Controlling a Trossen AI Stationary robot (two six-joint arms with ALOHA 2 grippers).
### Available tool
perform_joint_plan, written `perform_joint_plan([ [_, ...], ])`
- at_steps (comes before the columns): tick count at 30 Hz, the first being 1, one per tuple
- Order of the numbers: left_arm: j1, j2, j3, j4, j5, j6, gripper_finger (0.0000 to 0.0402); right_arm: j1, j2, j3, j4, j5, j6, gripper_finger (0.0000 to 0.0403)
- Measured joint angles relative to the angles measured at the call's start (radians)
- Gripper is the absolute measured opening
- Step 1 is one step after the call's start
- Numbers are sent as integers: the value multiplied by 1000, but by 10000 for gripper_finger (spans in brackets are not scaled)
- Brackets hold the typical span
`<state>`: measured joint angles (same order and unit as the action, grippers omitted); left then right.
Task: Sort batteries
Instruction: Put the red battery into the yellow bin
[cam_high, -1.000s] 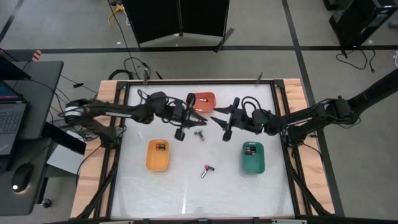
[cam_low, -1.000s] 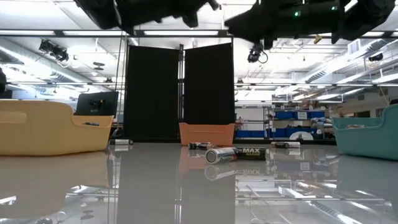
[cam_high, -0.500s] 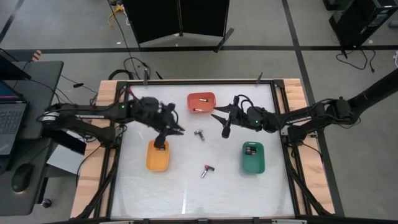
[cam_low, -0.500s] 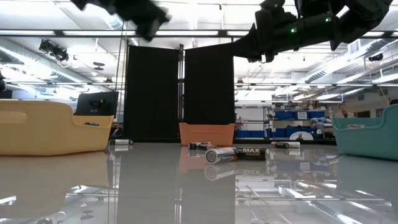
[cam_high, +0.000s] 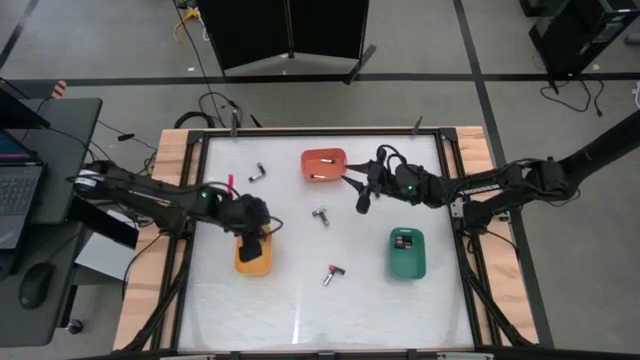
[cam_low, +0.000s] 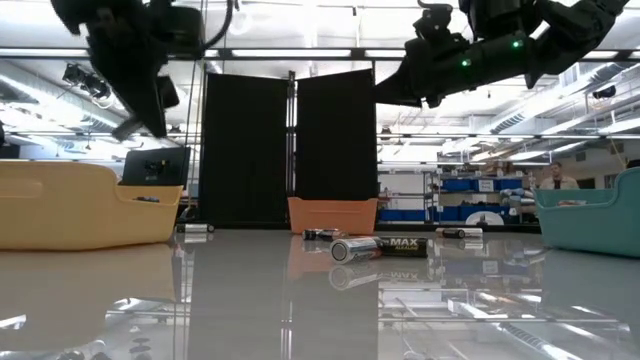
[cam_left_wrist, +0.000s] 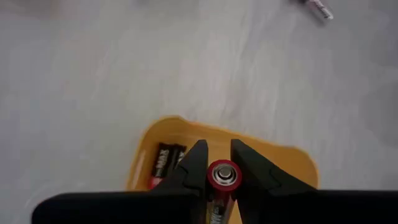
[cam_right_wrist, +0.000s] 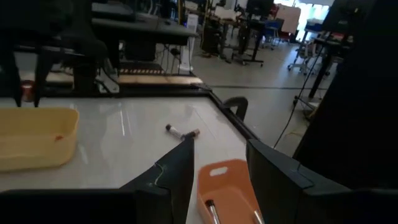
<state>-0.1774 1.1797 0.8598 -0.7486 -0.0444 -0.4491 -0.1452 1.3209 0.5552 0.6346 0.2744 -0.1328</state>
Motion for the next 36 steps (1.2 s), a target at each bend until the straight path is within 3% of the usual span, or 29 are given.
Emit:
perform_joint_plan([
  [6, -67, 155, -13, 14, -41, -26, 53, -31, 0, 0, 7, -47, -2, 153],
  [15, -79, 326, -13, 95, -50, 63, 53, -36, 0, 0, 2, -53, -1, 151],
  [27, -78, 349, -13, 94, -63, 74, 54, -35, 0, 0, 4, -53, 10, 149],
  [32, -78, 349, -13, 97, -63, 51, 91, -35, 0, 0, 4, -53, 10, 146],
  [36, -78, 349, -13, 98, -62, 48, 99, -35, 0, 0, 4, -52, 10, 147],
])
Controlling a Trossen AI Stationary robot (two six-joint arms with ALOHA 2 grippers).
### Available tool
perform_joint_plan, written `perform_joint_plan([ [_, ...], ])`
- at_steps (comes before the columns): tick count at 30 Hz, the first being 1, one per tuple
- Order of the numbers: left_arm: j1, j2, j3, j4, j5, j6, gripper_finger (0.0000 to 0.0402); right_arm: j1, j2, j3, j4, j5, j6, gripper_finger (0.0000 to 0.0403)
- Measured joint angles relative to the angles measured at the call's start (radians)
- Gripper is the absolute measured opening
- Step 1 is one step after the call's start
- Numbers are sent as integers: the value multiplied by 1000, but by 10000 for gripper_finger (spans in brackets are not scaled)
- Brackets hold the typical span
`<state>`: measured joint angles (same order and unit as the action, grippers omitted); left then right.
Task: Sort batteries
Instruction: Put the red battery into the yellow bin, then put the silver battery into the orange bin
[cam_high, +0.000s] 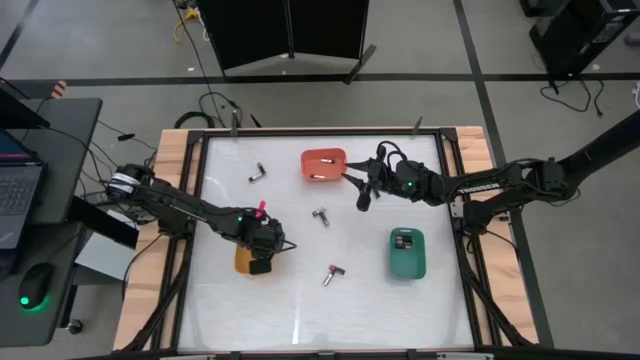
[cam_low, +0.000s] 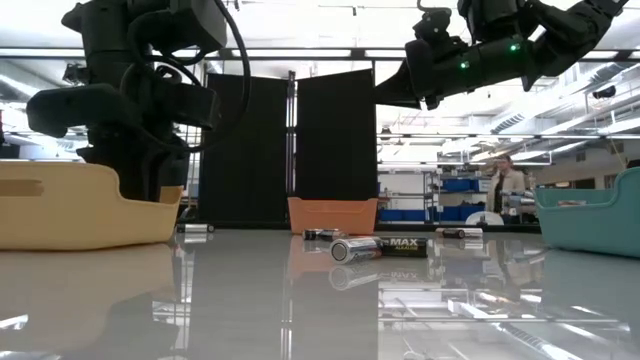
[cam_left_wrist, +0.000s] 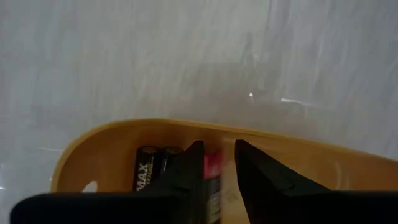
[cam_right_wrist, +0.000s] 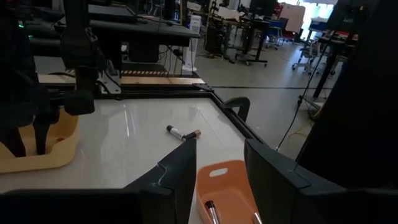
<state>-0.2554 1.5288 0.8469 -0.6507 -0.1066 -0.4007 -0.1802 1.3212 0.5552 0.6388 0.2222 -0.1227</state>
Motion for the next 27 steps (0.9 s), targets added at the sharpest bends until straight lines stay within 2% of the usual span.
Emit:
perform_joint_plan([
  [7, -1, -5, 60, -66, 2, -1, 87, 0, 0, 0, 0, 0, -8, 141],
  [13, -2, -59, 157, -122, -6, 6, 48, 1, 0, 0, -7, 0, -9, 112],
  [16, 2, -112, 138, 33, -52, 67, 13, 1, 0, 0, -24, 0, -11, 80],
  [21, 67, -144, 38, 418, -47, 187, 8, 1, 0, 0, -56, 0, -12, 13],
  [27, 158, -143, -57, 697, 25, 265, 4, 1, 0, 0, -94, 0, -8, 20],
])
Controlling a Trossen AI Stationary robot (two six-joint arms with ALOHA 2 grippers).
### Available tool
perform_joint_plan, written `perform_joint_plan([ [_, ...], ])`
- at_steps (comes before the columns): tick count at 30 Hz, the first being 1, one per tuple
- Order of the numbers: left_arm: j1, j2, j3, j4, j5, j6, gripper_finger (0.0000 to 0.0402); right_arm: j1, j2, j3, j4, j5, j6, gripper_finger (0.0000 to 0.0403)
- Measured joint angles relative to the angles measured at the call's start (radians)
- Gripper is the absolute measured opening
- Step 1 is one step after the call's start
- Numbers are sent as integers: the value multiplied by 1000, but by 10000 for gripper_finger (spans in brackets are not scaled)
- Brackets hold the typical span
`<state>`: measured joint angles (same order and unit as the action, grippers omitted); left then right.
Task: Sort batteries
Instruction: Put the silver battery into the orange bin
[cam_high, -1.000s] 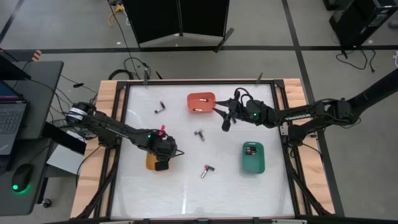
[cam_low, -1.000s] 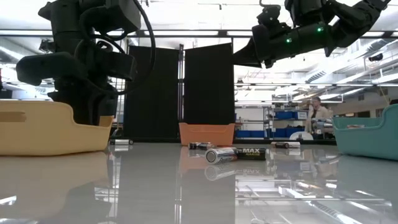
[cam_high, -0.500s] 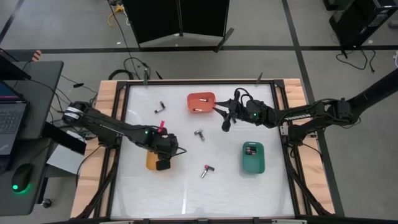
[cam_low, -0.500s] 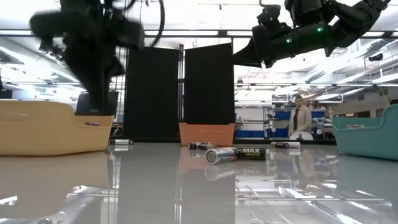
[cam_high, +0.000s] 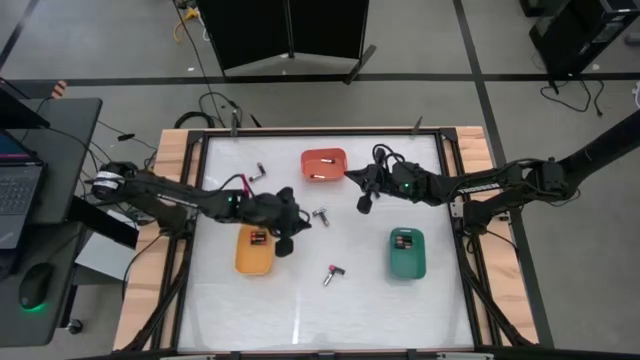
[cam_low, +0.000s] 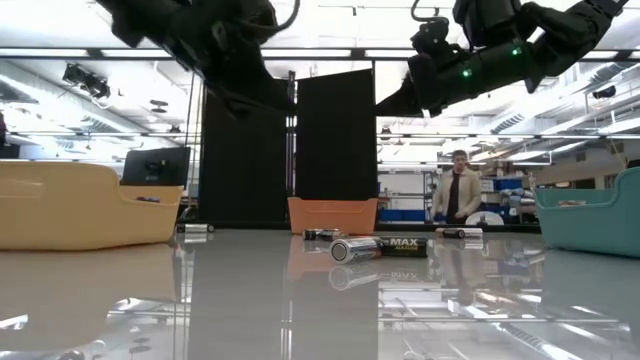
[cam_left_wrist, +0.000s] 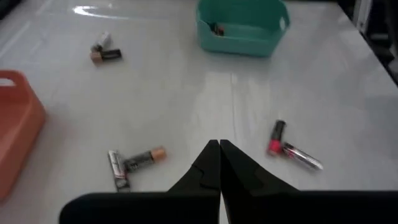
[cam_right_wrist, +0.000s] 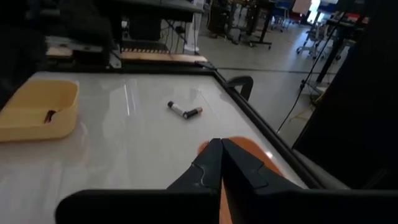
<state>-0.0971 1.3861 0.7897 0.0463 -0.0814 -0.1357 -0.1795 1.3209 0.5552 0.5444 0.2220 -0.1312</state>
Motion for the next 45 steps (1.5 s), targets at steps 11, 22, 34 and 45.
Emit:
perform_joint_plan([
  [11, 160, 6, -11, 47, 100, 48, 4, 0, 0, 0, -88, -7, 62, 16],
  [22, 209, 173, -11, 109, 113, -1, 16, 0, 0, 0, -152, -7, 114, 25],
  [34, 209, 371, -11, 251, 93, -4, 101, 1, 0, 0, -157, -7, 129, 17],
  [45, 211, 236, -8, 177, -26, 83, 144, 1, 0, 1, -189, -7, 129, 15],
])
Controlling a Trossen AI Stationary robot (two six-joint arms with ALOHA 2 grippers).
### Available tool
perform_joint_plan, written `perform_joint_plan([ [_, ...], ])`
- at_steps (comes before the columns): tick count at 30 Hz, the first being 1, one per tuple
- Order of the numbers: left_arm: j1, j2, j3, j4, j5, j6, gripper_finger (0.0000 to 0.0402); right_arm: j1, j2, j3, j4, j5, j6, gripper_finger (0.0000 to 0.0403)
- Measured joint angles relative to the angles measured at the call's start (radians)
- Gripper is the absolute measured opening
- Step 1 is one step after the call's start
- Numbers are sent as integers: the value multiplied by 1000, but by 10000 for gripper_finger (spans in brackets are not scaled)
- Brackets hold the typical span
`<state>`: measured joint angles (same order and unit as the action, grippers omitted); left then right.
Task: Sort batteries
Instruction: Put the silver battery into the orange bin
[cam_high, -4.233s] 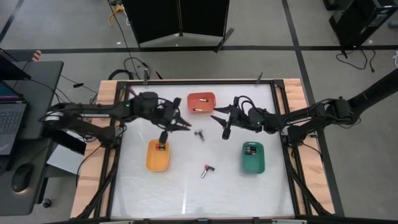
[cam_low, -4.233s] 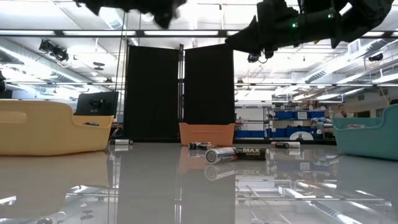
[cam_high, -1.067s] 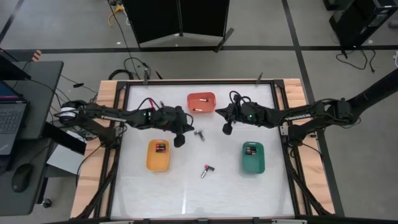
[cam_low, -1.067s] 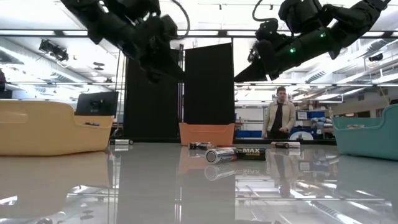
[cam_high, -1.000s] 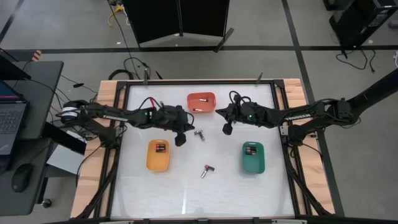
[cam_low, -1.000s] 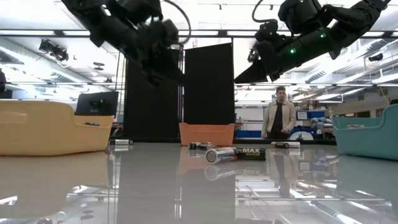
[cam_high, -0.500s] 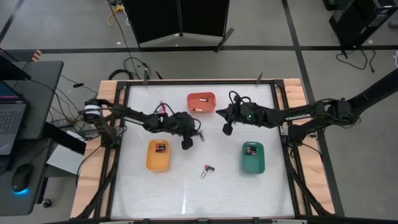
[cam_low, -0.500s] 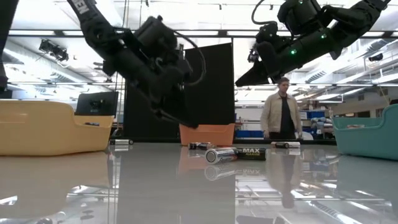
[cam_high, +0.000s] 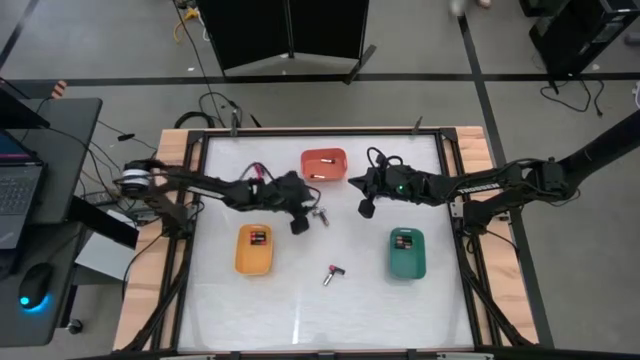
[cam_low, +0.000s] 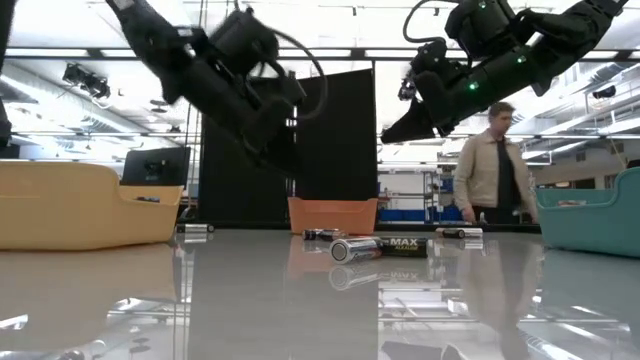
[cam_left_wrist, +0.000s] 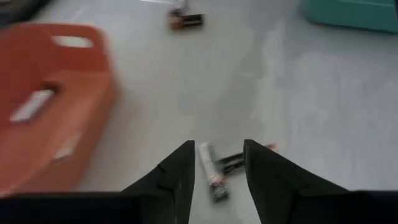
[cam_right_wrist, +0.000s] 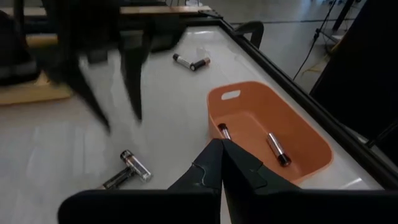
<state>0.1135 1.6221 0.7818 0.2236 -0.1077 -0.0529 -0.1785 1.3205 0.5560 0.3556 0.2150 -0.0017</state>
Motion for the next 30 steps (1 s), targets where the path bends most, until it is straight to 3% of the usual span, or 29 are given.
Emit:
perform_joint_plan([
  [5, 33, -180, 1, -256, -108, 24, 139, 0, 0, 0, -18, 0, 2, 22],
  [14, 186, -367, -80, -611, -94, -47, 130, 0, 0, 0, -24, 0, 2, 21],
  [19, 281, -389, -146, -630, -23, -57, 130, 0, 0, 0, -29, 0, 2, 21],
  [30, 468, -383, -167, -639, -5, 35, 140, 0, 0, 0, -35, 0, 1, 19],
])
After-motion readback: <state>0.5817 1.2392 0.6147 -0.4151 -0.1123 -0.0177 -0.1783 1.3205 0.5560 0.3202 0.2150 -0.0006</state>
